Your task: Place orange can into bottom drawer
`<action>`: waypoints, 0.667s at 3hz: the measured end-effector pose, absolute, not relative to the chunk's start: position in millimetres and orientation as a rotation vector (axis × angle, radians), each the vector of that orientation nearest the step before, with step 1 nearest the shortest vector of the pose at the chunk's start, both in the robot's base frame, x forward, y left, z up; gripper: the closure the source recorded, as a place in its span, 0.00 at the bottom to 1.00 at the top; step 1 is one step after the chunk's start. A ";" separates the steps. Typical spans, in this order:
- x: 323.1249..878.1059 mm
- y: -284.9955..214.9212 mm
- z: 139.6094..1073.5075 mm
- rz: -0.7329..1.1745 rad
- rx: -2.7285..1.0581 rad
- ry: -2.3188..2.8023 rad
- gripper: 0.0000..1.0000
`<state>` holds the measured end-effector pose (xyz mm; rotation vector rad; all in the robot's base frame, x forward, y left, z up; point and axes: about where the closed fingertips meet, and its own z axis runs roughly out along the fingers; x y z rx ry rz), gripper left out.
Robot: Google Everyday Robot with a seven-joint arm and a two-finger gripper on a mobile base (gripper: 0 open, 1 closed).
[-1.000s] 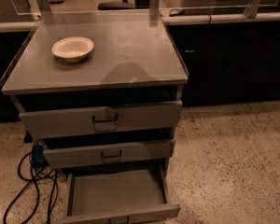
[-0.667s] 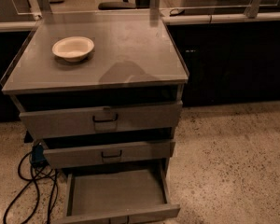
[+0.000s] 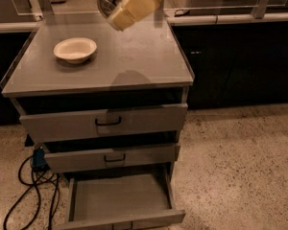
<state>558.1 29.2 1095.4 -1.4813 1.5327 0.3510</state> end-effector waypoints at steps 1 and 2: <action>535.2 7.6 1054.6 0.348 -1.492 1.548 1.00; 516.1 -24.1 1012.8 0.370 -1.425 1.590 1.00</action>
Offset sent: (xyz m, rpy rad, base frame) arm -0.0632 -0.1167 -0.1390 0.0834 0.0917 -0.1547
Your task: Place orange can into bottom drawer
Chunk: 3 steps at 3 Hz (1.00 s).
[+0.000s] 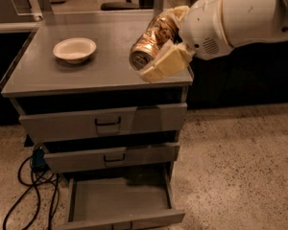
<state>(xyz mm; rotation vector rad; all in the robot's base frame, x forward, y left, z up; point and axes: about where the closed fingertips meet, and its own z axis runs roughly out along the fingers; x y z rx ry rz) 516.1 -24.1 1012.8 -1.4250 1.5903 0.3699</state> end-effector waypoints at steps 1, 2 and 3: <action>504.2 -55.0 982.3 0.392 -1.341 1.638 1.00; 497.3 -72.4 963.7 0.403 -1.291 1.669 1.00; 497.2 -72.3 963.6 0.403 -1.291 1.669 1.00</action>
Offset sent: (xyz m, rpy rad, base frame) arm -0.0229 -0.0726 -0.0756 0.1066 0.0859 -0.1472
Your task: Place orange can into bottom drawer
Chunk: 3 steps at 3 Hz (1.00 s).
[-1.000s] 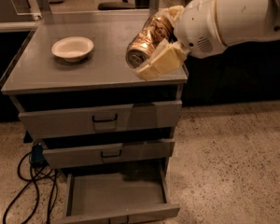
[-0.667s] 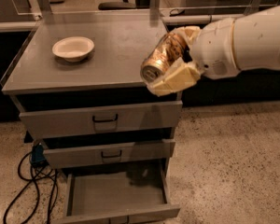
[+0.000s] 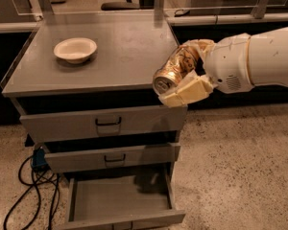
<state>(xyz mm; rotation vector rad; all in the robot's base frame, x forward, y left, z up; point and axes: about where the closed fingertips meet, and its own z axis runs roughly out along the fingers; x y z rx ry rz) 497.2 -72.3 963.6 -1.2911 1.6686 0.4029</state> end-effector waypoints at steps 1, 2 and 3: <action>492.4 -66.6 959.4 0.362 -1.324 1.663 1.00; 485.1 -56.6 909.5 0.385 -1.340 1.634 1.00; 476.5 -37.5 812.3 0.460 -1.380 1.603 1.00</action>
Offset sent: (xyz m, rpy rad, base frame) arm -0.0321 0.0332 -0.1717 -0.0565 -0.0537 0.1388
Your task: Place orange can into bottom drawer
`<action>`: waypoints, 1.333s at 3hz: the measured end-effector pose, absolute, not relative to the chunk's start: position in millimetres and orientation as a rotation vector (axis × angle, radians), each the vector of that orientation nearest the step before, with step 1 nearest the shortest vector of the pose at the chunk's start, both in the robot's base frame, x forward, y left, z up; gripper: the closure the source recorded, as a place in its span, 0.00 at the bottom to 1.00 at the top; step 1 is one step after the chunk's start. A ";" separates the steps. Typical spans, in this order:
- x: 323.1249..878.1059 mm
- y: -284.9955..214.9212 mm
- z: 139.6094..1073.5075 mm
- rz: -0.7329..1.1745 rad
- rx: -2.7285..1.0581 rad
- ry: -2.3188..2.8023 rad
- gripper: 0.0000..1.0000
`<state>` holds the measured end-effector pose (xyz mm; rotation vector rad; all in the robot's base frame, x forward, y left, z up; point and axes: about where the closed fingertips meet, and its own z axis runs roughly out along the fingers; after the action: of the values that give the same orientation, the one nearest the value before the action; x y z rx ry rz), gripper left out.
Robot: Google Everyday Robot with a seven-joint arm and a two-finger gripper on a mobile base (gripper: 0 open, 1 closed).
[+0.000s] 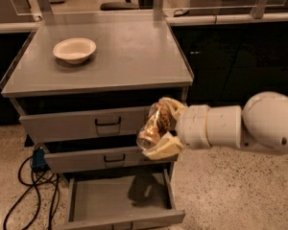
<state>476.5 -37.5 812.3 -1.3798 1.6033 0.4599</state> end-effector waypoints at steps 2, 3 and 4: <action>465.3 -5.4 630.6 0.643 -1.347 1.600 1.00; 456.1 -3.6 532.5 0.684 -1.265 1.635 1.00; 455.2 -2.4 530.7 0.690 -1.262 1.635 1.00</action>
Offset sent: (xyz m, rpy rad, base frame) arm -0.0150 0.0470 -0.2912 0.1649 0.1612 0.0535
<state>455.2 -2.4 530.7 -1.2621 1.6352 0.6904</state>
